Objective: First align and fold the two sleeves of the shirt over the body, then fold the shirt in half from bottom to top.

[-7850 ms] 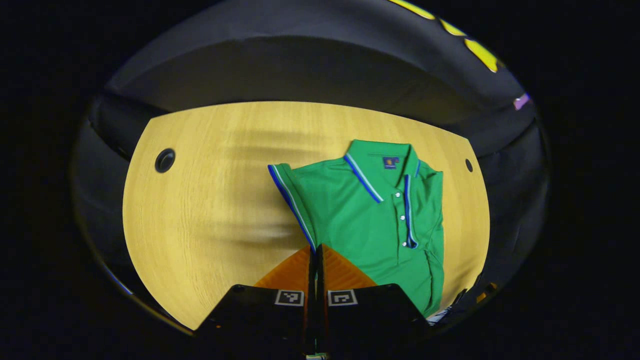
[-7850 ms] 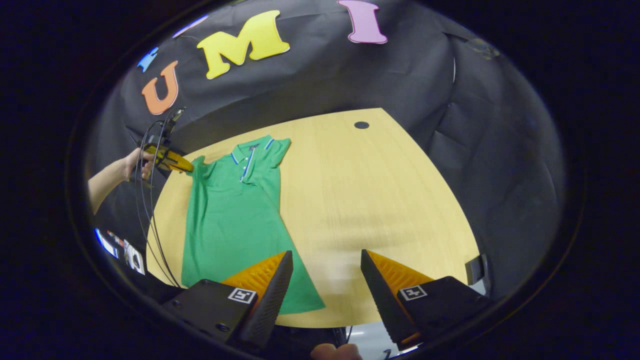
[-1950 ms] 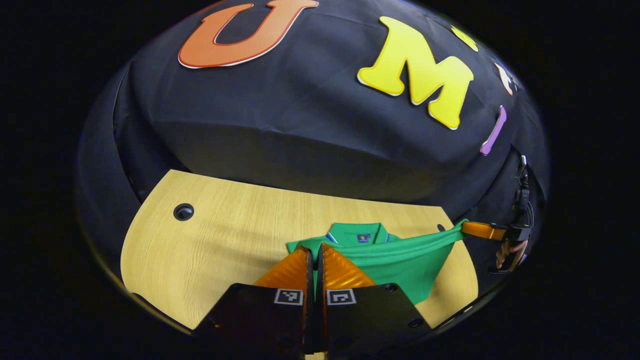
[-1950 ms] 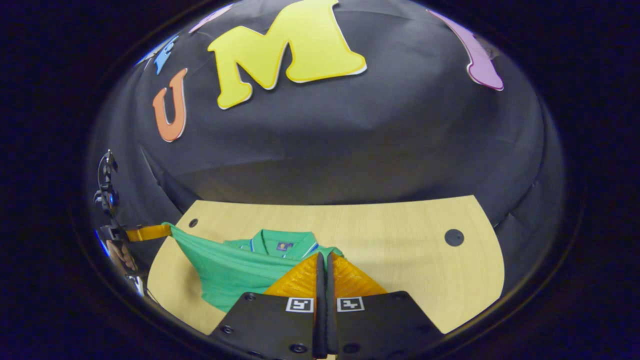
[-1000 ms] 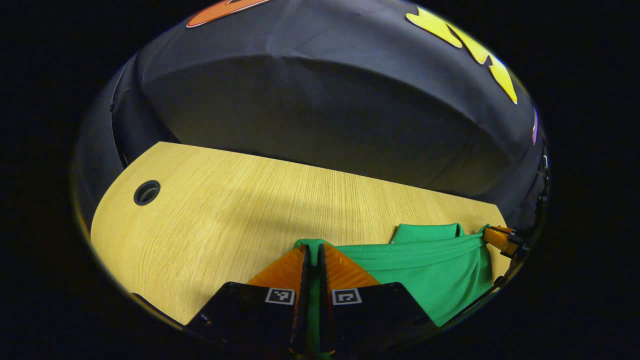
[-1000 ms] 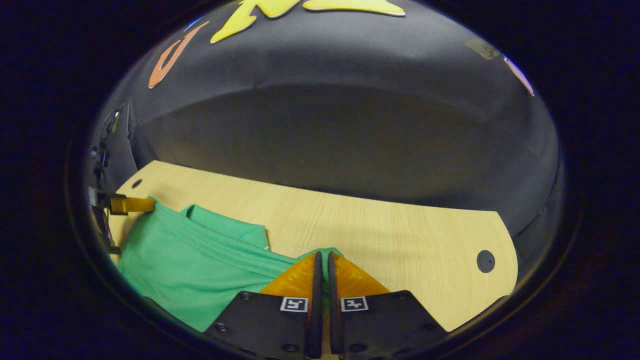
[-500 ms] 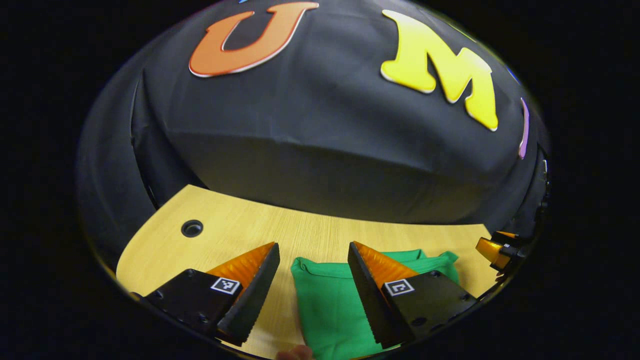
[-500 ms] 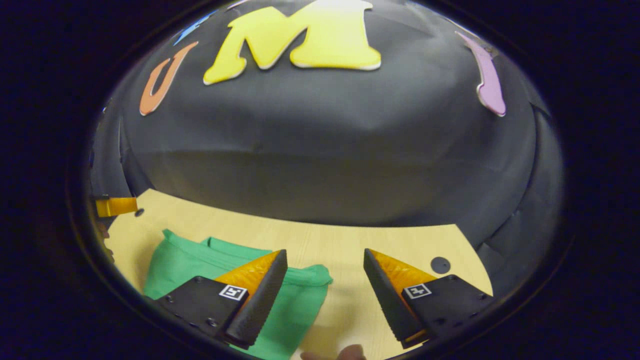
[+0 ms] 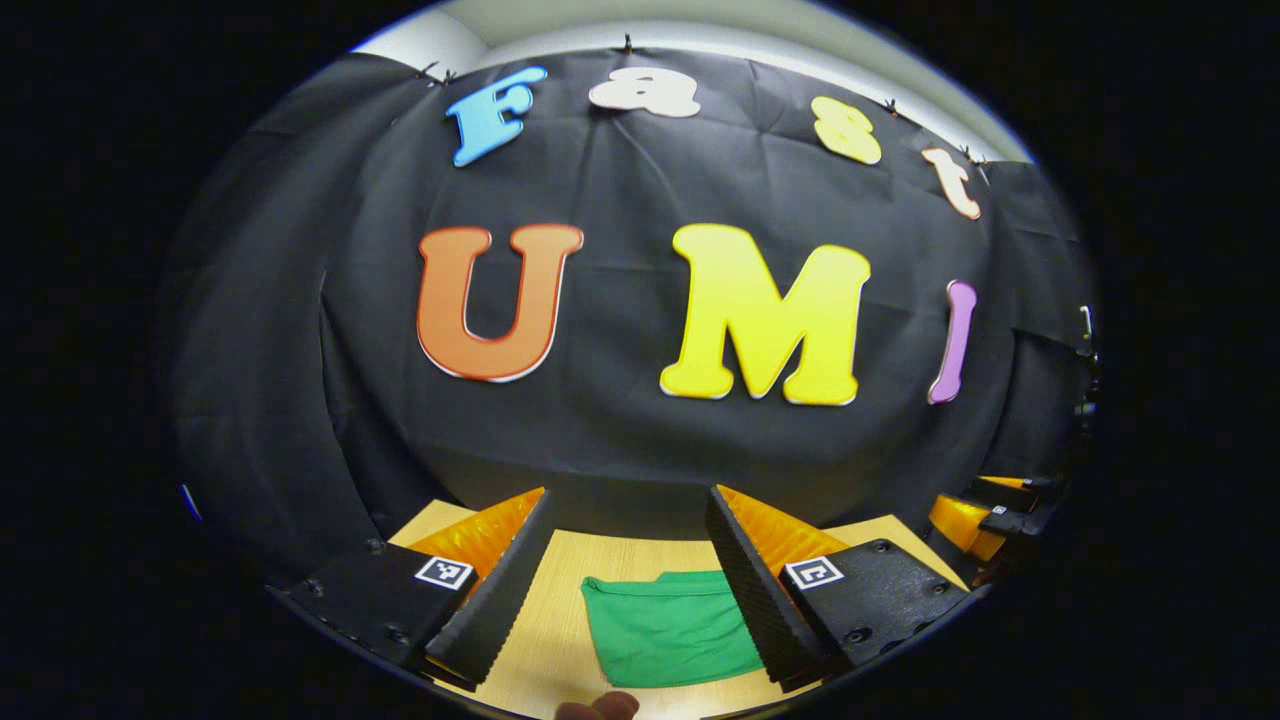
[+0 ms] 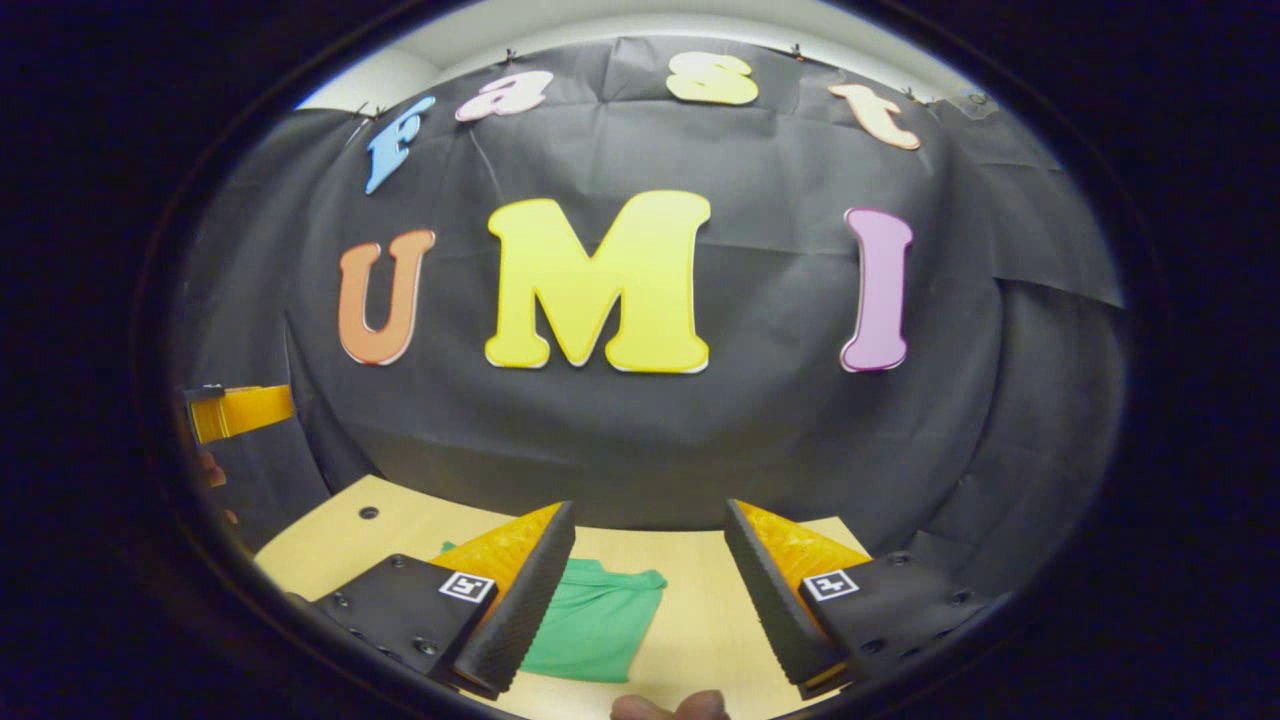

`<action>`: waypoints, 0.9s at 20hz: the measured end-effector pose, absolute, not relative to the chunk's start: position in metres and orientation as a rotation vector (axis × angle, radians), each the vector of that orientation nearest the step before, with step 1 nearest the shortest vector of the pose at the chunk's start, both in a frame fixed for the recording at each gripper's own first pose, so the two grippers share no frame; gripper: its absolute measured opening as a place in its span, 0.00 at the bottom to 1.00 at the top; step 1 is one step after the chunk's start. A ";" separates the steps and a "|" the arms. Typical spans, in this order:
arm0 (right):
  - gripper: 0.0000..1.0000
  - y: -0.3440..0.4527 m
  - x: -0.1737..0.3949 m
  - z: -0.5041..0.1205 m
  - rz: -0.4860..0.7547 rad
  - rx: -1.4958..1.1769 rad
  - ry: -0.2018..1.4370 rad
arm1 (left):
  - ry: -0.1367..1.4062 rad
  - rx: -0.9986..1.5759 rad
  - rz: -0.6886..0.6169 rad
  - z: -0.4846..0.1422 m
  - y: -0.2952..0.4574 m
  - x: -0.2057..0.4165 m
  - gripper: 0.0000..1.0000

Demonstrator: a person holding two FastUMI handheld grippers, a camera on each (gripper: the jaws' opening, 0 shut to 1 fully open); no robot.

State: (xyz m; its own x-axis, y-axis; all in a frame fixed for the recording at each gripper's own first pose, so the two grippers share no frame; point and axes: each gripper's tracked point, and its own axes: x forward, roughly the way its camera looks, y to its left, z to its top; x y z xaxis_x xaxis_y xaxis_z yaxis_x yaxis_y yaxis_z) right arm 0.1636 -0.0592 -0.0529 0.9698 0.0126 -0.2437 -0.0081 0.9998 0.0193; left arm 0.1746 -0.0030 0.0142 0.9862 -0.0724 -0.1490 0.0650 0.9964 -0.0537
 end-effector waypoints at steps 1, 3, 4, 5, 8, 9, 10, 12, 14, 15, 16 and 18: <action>0.95 -0.058 0.142 -0.040 0.011 0.017 0.230 | 0.099 -0.019 -0.063 0.033 -0.004 0.157 0.97; 0.89 -0.061 0.106 -0.020 -0.006 -0.016 0.165 | 0.036 0.006 -0.075 0.059 -0.007 0.119 0.88; 0.89 -0.067 0.090 -0.010 -0.030 -0.040 0.121 | 0.019 0.014 -0.074 0.061 -0.007 0.103 0.88; 0.89 -0.072 0.073 -0.004 -0.052 -0.057 0.085 | 0.007 0.013 -0.063 0.063 -0.004 0.085 0.97; 0.89 -0.070 0.022 -0.005 -0.076 -0.073 0.060 | 0.024 0.009 -0.026 0.054 -0.001 0.042 0.97; 0.89 -0.070 0.008 -0.007 -0.083 -0.070 0.059 | 0.034 -0.004 -0.011 0.046 0.003 0.030 0.97; 0.89 -0.069 -0.003 -0.008 -0.085 -0.062 0.062 | 0.044 -0.025 -0.002 0.041 0.004 0.019 0.97; 0.95 -0.065 -0.022 -0.011 -0.076 -0.056 0.064 | 0.067 -0.038 -0.003 0.031 0.002 0.007 0.89; 0.90 -0.061 -0.035 -0.018 -0.068 -0.061 0.084 | 0.067 -0.020 -0.003 0.028 0.005 0.003 0.97; 0.90 -0.059 -0.039 -0.023 -0.066 -0.060 0.091 | 0.068 -0.012 -0.002 0.026 0.006 0.003 0.97; 0.89 -0.057 -0.042 -0.023 -0.067 -0.053 0.096 | 0.072 -0.011 -0.005 0.024 0.005 0.002 1.00; 0.90 -0.051 -0.045 -0.023 -0.055 -0.043 0.096 | 0.079 -0.007 -0.012 0.023 0.002 0.001 0.97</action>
